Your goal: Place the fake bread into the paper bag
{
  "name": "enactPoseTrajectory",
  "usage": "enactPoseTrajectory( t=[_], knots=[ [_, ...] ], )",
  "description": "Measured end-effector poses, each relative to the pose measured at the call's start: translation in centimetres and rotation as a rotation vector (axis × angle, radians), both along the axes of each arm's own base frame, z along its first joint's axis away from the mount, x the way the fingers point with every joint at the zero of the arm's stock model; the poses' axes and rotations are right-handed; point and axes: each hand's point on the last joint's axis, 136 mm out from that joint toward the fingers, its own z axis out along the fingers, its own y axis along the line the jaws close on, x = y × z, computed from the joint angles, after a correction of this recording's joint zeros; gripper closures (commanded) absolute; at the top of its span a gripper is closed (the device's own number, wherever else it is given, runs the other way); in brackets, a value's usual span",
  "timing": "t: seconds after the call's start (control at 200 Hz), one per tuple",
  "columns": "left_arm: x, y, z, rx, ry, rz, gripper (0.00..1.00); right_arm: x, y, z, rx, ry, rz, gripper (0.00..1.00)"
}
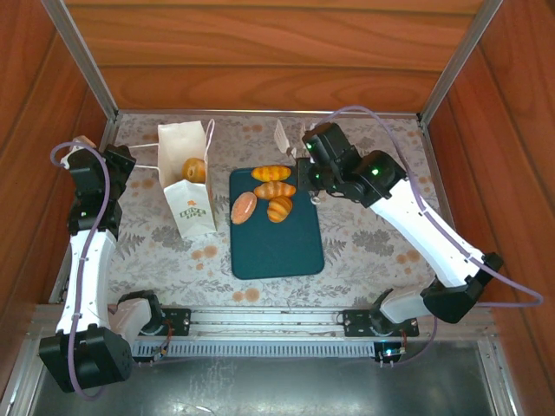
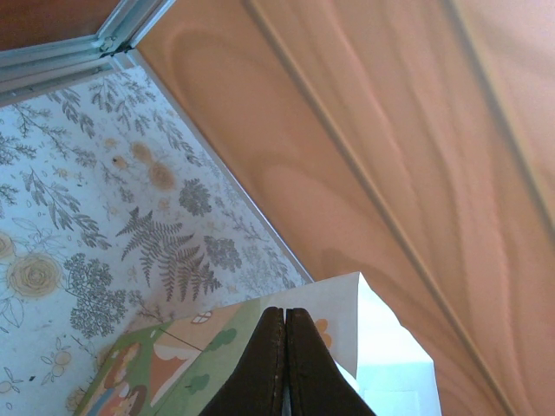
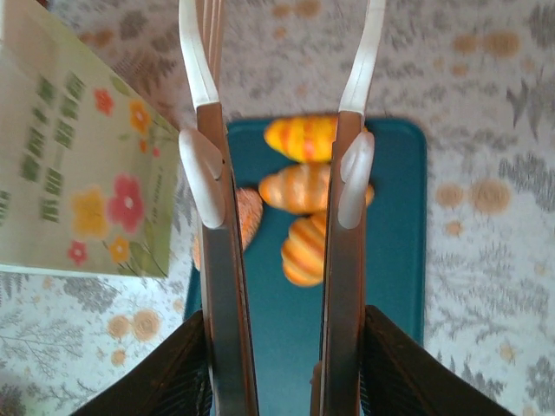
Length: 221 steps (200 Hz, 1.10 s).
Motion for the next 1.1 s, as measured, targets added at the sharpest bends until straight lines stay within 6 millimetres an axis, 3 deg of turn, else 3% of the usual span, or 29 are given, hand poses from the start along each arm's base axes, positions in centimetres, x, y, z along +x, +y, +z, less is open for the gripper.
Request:
enactPoseTrajectory(
  t=[0.35, 0.884, 1.104],
  knots=[
    [0.0, 0.0, 0.0, 0.000, 0.000, 0.000, 1.00, -1.2, 0.7, -6.5, 0.057, 0.206, -0.061, 0.54],
    [-0.1, 0.0, 0.1, 0.000, -0.003, 0.000, 1.00, -2.2, 0.9, -12.2, 0.066, 0.342, -0.118, 0.54],
    [-0.1, 0.0, 0.1, 0.000, -0.004, 0.000, 1.00, -2.2, 1.6, -13.4, 0.077, 0.379, -0.118, 0.54]
  ],
)
